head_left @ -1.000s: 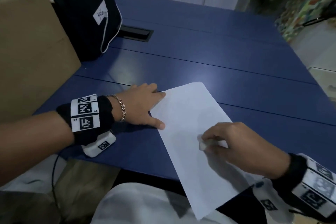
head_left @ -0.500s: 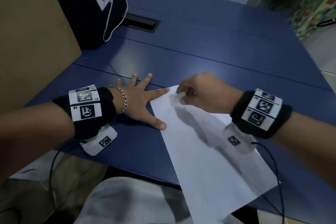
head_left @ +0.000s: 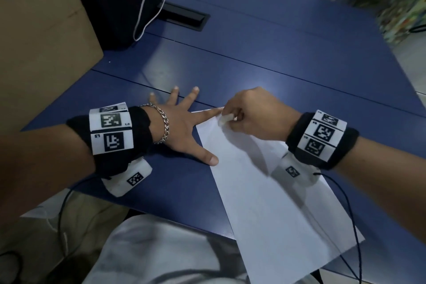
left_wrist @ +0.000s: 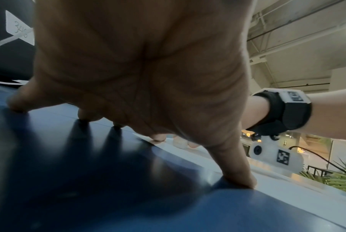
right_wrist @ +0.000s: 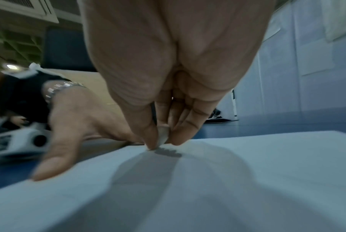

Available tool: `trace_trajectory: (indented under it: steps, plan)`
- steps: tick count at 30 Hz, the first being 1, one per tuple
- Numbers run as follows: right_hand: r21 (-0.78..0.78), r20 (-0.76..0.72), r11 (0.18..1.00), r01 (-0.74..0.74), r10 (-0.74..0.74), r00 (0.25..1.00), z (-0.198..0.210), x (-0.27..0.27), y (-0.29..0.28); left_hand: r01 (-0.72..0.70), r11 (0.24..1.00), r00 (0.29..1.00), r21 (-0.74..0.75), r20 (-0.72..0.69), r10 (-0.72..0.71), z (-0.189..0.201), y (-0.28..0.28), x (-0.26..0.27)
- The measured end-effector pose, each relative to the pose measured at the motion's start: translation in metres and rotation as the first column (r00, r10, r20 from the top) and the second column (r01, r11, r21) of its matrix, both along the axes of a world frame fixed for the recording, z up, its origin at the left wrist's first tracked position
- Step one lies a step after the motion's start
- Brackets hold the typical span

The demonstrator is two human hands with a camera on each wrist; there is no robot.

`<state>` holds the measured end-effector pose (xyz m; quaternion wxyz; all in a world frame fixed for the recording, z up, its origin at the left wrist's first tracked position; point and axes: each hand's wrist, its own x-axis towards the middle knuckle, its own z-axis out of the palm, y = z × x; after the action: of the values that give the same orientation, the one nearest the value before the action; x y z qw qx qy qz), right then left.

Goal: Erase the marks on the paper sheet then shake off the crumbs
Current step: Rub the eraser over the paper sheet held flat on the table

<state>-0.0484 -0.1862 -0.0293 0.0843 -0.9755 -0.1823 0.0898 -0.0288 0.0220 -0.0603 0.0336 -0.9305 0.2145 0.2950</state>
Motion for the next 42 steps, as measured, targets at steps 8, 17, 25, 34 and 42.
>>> trace_trajectory:
  steps: [8, 17, 25, 34, 42]
  plan:
    - [-0.075, -0.061, 0.994, -0.076, 0.072, 0.996, 0.005, -0.027, 0.015, 0.007, 1.0, 1.0, 0.029, 0.008, -0.007, 0.001, -0.002, 0.0]
    - [0.004, -0.092, 0.995, -0.1, 0.1, 0.991, 0.002, -0.024, 0.01, 0.01, 0.999, 1.0, 0.04, 0.007, -0.01, 0.002, -0.002, 0.001]
    - [-0.006, 0.032, 0.999, 0.032, -0.032, 0.999, -0.001, -0.001, 0.003, 0.007, 0.999, 1.0, 0.047, -0.007, -0.007, 0.005, -0.002, -0.001]
    - [-0.006, 0.018, 0.996, 0.083, -0.083, 0.996, 0.0, 0.007, -0.002, 0.001, 0.999, 1.0, 0.038, -0.007, -0.001, 0.004, -0.002, -0.001]
    - [-0.04, -0.005, 0.999, 0.021, -0.021, 1.0, 0.003, -0.007, 0.01, -0.003, 0.999, 1.0, 0.053, -0.015, 0.004, 0.005, -0.003, 0.0]
